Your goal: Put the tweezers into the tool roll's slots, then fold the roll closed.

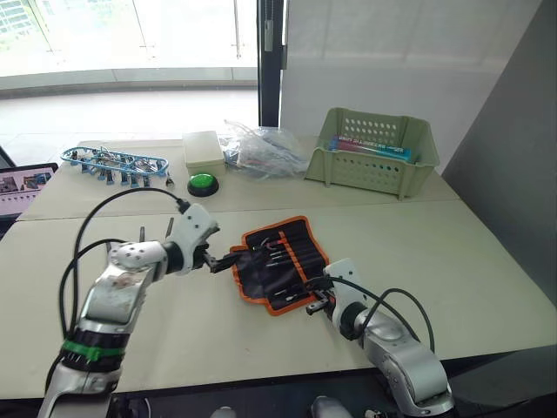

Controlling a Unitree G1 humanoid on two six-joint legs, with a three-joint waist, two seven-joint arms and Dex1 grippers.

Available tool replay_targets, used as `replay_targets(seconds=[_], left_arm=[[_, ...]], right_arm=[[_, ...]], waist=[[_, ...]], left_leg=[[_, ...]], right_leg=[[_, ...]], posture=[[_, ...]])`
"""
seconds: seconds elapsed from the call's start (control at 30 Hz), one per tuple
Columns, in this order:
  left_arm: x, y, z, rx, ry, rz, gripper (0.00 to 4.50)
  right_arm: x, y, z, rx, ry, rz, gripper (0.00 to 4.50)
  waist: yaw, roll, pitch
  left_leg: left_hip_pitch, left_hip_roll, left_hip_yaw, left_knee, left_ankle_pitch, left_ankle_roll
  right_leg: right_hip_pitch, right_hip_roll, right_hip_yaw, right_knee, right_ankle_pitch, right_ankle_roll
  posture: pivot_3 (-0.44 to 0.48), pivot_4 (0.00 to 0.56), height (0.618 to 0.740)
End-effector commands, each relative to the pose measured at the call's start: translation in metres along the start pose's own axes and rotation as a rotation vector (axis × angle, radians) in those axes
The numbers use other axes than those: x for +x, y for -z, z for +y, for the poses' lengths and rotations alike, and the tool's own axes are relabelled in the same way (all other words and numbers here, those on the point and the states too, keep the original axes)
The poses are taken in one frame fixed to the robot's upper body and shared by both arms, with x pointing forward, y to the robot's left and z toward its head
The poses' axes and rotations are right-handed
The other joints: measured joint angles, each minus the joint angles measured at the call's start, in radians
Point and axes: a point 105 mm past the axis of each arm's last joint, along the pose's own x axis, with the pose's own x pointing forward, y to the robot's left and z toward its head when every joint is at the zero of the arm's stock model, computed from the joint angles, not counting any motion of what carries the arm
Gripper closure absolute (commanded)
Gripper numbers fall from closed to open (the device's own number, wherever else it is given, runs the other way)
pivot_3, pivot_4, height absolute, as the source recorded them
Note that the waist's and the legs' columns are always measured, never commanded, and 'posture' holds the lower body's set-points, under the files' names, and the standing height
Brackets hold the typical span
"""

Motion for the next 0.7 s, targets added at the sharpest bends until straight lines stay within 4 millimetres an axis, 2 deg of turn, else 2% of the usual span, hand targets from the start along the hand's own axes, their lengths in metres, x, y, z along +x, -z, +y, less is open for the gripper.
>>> replay_targets(seconds=[0.03, 0.1, 0.17, 0.23, 0.27, 0.37, 0.47, 0.57, 0.7], left_arm=[[-0.038, 0.001, 0.013, -0.019, -0.08, -0.039, 0.05], [-0.057, 0.014, 0.016, -0.041, -0.125, -0.026, 0.05], [-0.088, 0.024, 0.029, -0.059, -0.283, -0.076, 0.05], [-0.115, 0.042, 0.031, -0.092, -0.376, -0.08, 0.05], [-0.131, 0.06, 0.029, -0.124, -0.421, -0.042, 0.05], [-0.174, 0.093, 0.02, -0.236, -0.553, -0.014, 0.05], [-0.209, 0.109, 0.012, -0.319, -0.727, -0.051, 0.05], [-0.217, 0.114, -0.012, -0.35, -0.79, -0.049, 0.05], [-0.218, 0.114, -0.033, -0.366, -0.845, -0.039, 0.05]], right_arm=[[0.0, 0.063, 0.013, 0.068, -0.069, 0.266, 4.5], [-0.001, 0.062, 0.01, 0.054, -0.066, 0.258, 4.5], [-0.002, 0.058, 0.006, 0.046, -0.054, 0.241, 4.5], [-0.003, 0.057, 0.002, 0.041, -0.044, 0.232, 4.5], [-0.004, 0.057, 0.0, 0.037, -0.041, 0.229, 4.5], [-0.004, 0.056, -0.003, 0.028, -0.04, 0.222, 4.5], [-0.004, 0.055, -0.004, 0.019, -0.056, 0.221, 4.5], [-0.005, 0.057, -0.005, 0.006, -0.078, 0.228, 4.5], [-0.004, 0.059, -0.007, -0.009, -0.096, 0.238, 4.5]], waist=[[-0.001, 0.001, 0.001], [0.002, 0.002, 0.002], [0.003, 0.001, 0.002], [0.002, -0.001, 0.002], [0.005, -0.002, 0.002], [0.008, -0.003, 0.002], [0.023, -0.008, 0.004], [0.032, -0.011, 0.004], [0.032, -0.011, 0.004]], left_leg=[[0.001, 0.0, 0.0, 0.0, 0.0, 0.0], [0.001, 0.001, 0.0, -0.001, 0.0, 0.0], [0.001, 0.001, 0.0, -0.001, 0.0, 0.0], [0.001, 0.001, 0.0, 0.0, -0.001, -0.001], [0.001, 0.001, 0.0, 0.0, -0.001, -0.002], [0.001, 0.002, 0.001, 0.0, -0.002, -0.003], [0.002, 0.003, 0.001, 0.001, -0.003, -0.004], [0.004, 0.005, 0.001, 0.003, -0.012, -0.018], [0.0, 0.005, 0.001, 0.007, -0.013, -0.02]], right_leg=[[0.0, 0.0, 0.0, 0.0, 0.0, -0.001], [0.0, 0.0, 0.0, 0.0, -0.001, -0.001], [0.0, 0.0, 0.0, 0.0, -0.001, -0.002], [0.0, 0.0, -0.001, -0.001, -0.001, -0.002], [0.0, 0.0, -0.001, -0.001, -0.002, -0.003], [0.0, 0.0, -0.001, -0.002, -0.006, -0.011], [-0.001, -0.001, -0.002, -0.003, -0.007, -0.011], [-0.001, -0.001, -0.003, -0.006, -0.008, -0.013], [-0.001, -0.002, -0.003, -0.01, -0.009, -0.014]], posture=[[0.0, 0.15, 0.736], [0.0, 0.15, 0.736], [0.0, 0.15, 0.736], [0.0, 0.15, 0.736], [0.0, 0.15, 0.736], [0.0, 0.15, 0.736], [0.0, 0.15, 0.736], [0.0, 0.15, 0.736], [0.0, 0.15, 0.736]])
